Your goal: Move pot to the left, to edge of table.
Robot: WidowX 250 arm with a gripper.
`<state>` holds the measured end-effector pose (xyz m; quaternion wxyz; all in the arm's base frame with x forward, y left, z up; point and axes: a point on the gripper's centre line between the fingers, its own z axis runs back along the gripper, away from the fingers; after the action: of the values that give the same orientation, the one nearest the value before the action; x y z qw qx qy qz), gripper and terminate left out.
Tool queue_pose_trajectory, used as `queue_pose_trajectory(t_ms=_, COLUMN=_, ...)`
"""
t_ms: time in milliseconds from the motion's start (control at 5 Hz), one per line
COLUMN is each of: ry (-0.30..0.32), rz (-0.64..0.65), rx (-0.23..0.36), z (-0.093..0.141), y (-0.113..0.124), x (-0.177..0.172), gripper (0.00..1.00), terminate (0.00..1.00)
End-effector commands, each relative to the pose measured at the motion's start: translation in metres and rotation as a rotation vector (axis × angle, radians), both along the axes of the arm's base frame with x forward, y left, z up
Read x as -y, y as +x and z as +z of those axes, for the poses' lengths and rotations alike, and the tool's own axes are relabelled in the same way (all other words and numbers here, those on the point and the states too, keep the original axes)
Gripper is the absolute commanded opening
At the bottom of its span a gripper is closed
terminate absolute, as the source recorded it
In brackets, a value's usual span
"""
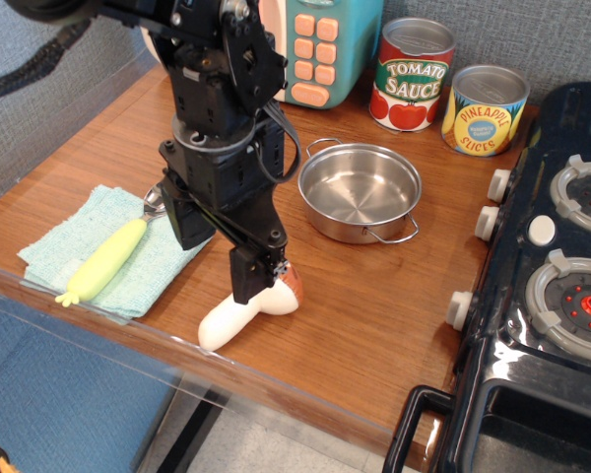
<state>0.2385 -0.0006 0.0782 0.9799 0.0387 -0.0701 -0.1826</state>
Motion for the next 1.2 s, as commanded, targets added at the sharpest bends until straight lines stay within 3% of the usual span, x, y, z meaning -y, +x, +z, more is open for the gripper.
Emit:
queue_pose_trajectory(t_ms=0, ry=0.000, rz=0.000, rx=0.000, z=0.000, y=0.000, x=0.000, gripper=1.00, terminate=0.00)
queue_pose_trajectory(t_ms=400, ry=-0.007, rz=-0.196, rx=0.063, z=0.012, y=0.044, x=0.021, gripper=1.00, terminate=0.00)
queue_pose_trajectory(t_ms=600, ry=0.015, rz=-0.212, rx=0.109, z=0.014, y=0.080, x=0.030, gripper=1.00, terminate=0.00)
queue_pose_trajectory(t_ms=1000, ry=-0.029, rz=-0.033, rx=0.113, z=0.011, y=0.150, x=0.070, gripper=1.00, terminate=0.00)
